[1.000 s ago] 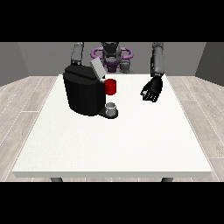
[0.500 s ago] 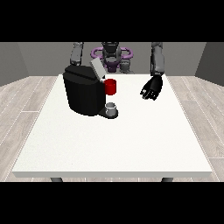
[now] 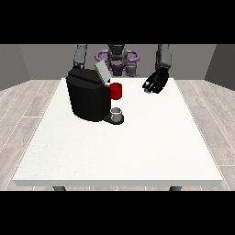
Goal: Insert the coffee pod into the coffee machine and close the lid
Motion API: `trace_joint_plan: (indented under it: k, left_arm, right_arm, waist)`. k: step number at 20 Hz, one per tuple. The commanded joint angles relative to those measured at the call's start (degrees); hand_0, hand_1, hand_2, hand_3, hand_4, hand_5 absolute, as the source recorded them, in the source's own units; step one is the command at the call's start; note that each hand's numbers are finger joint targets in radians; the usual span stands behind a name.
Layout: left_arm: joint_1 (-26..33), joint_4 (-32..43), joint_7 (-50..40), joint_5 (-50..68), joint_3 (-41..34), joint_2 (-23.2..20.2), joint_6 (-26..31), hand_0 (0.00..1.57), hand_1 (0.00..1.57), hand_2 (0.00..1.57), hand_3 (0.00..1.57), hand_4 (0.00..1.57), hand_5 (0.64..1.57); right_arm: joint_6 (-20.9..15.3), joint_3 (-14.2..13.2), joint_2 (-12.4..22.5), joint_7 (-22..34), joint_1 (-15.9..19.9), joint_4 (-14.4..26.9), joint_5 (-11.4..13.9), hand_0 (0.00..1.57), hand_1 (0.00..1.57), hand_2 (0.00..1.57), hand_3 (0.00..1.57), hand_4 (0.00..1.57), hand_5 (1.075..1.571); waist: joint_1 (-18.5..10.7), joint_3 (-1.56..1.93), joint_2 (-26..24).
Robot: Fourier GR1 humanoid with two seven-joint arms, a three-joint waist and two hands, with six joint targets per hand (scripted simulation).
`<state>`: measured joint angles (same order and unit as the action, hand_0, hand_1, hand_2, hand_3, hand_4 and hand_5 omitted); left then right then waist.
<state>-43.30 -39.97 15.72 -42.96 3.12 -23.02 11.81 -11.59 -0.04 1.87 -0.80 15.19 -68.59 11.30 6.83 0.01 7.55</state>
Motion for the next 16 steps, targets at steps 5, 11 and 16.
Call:
trace_joint_plan:
  k: [5,11,16]
  left_arm:
    - [-7.23,-4.19,-3.98,0.32,-0.53,0.64,8.88,1.42,1.42,1.40,1.34,0.56,1.571]
    - [-7.58,-5.40,-5.71,-1.19,0.32,3.80,8.26,1.33,1.33,1.35,1.32,0.59,1.571]
    - [-16.85,-2.01,-9.79,4.05,-7.48,-0.26,13.46,0.96,0.96,1.16,1.36,0.52,1.571]
  right_arm:
    - [0.69,-1.84,1.15,-5.76,0.95,6.44,-0.33,0.00,0.00,0.00,0.00,0.00,1.571]
    - [1.82,-1.40,1.32,-2.27,0.88,3.68,-0.71,0.00,0.00,0.00,0.00,0.00,1.571]
    - [3.31,2.23,-1.76,0.56,3.60,-0.96,-1.21,0.00,0.00,0.00,0.00,0.00,1.571]
  waist:
    - [-0.89,0.02,-1.34]
    - [1.30,0.00,-3.66]
    - [5.41,-0.01,-2.51]
